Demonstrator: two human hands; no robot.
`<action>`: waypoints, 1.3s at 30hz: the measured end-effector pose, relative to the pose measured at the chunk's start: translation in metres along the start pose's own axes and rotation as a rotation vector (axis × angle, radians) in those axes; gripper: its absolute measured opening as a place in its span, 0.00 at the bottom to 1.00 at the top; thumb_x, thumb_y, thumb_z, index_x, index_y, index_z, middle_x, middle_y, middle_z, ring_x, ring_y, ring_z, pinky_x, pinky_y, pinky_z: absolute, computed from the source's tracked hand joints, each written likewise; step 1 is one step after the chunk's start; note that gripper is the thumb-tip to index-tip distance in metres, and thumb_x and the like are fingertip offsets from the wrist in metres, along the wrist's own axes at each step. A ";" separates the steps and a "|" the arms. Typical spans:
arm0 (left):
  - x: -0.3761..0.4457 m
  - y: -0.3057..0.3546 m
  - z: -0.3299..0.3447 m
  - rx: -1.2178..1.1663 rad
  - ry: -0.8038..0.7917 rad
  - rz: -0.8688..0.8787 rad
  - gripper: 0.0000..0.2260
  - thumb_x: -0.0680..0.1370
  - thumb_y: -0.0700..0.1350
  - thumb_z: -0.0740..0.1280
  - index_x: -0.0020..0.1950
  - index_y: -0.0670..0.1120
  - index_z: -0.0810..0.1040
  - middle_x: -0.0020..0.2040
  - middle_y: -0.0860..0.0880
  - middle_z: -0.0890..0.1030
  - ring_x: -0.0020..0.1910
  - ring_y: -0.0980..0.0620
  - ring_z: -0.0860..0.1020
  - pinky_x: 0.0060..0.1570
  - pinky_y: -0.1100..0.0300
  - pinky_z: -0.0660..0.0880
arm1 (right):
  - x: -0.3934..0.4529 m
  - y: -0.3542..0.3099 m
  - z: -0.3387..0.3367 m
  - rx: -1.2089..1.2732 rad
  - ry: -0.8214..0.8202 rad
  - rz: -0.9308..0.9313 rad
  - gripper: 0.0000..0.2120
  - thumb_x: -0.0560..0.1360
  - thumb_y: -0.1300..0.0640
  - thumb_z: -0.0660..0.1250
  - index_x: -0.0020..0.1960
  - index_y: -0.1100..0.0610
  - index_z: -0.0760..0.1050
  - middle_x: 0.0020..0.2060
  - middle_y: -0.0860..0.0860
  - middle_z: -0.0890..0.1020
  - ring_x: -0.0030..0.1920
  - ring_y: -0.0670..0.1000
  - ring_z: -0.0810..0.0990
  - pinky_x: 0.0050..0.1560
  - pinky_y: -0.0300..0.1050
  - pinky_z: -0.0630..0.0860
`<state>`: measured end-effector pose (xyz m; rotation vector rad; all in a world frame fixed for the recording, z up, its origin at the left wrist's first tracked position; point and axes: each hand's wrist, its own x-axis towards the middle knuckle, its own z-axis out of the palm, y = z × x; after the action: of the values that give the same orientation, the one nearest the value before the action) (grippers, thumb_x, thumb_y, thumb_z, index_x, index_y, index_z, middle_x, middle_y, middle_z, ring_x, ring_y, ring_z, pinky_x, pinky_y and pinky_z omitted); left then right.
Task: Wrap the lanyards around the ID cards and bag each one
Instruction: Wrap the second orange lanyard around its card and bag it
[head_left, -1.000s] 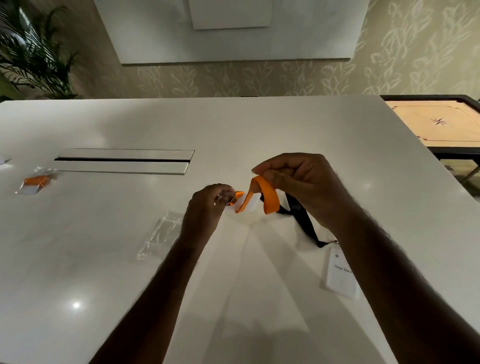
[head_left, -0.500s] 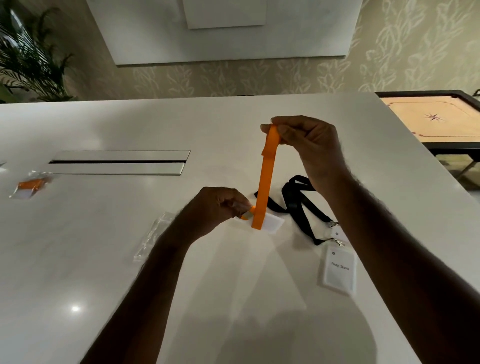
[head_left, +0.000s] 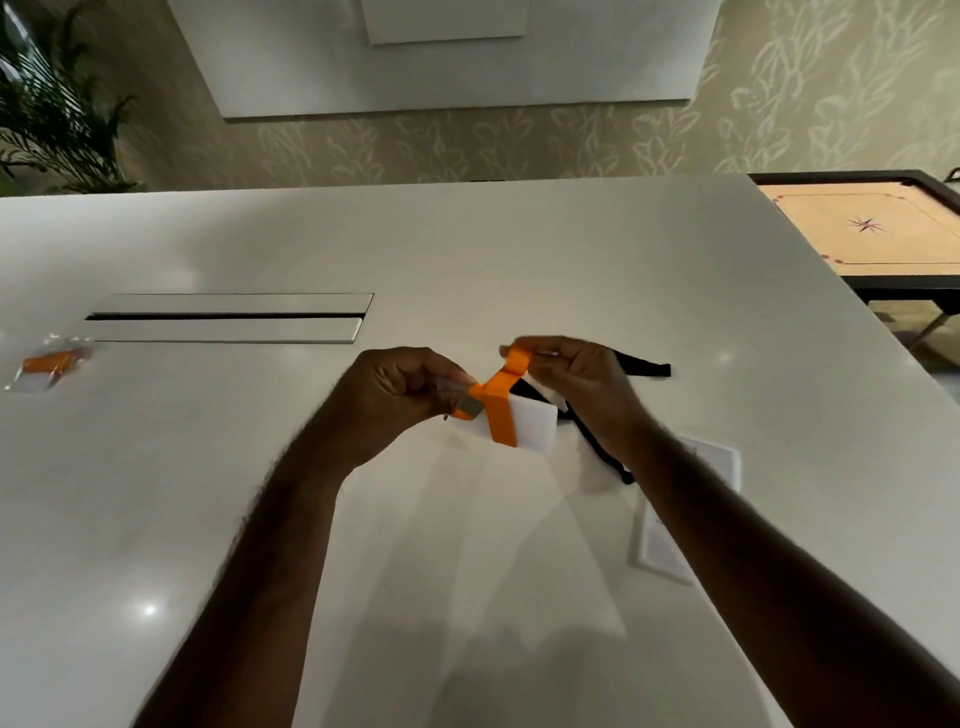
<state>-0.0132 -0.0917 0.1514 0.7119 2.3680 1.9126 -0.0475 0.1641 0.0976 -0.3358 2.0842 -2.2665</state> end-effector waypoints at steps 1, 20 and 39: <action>0.001 0.000 -0.001 -0.043 0.027 -0.005 0.11 0.73 0.34 0.76 0.49 0.48 0.87 0.46 0.49 0.89 0.47 0.53 0.87 0.48 0.63 0.82 | -0.005 0.004 0.003 0.007 -0.023 0.035 0.15 0.81 0.67 0.70 0.67 0.66 0.80 0.61 0.62 0.86 0.66 0.61 0.84 0.69 0.59 0.79; 0.008 -0.038 0.004 0.487 0.345 -0.010 0.06 0.78 0.39 0.74 0.53 0.46 0.86 0.46 0.55 0.86 0.46 0.60 0.84 0.48 0.66 0.81 | -0.048 0.035 0.031 0.154 -0.226 0.192 0.12 0.79 0.64 0.73 0.53 0.59 0.70 0.49 0.64 0.89 0.50 0.64 0.89 0.53 0.50 0.84; -0.005 -0.044 0.023 0.563 0.112 -0.002 0.05 0.80 0.41 0.73 0.55 0.46 0.86 0.48 0.56 0.86 0.49 0.58 0.84 0.54 0.64 0.80 | -0.003 -0.012 0.020 0.179 -0.008 0.181 0.09 0.84 0.64 0.67 0.61 0.59 0.84 0.56 0.57 0.89 0.56 0.56 0.89 0.70 0.67 0.74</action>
<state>-0.0169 -0.0789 0.1037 0.6235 3.0062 1.3040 -0.0391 0.1459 0.1102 -0.1408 1.8081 -2.3147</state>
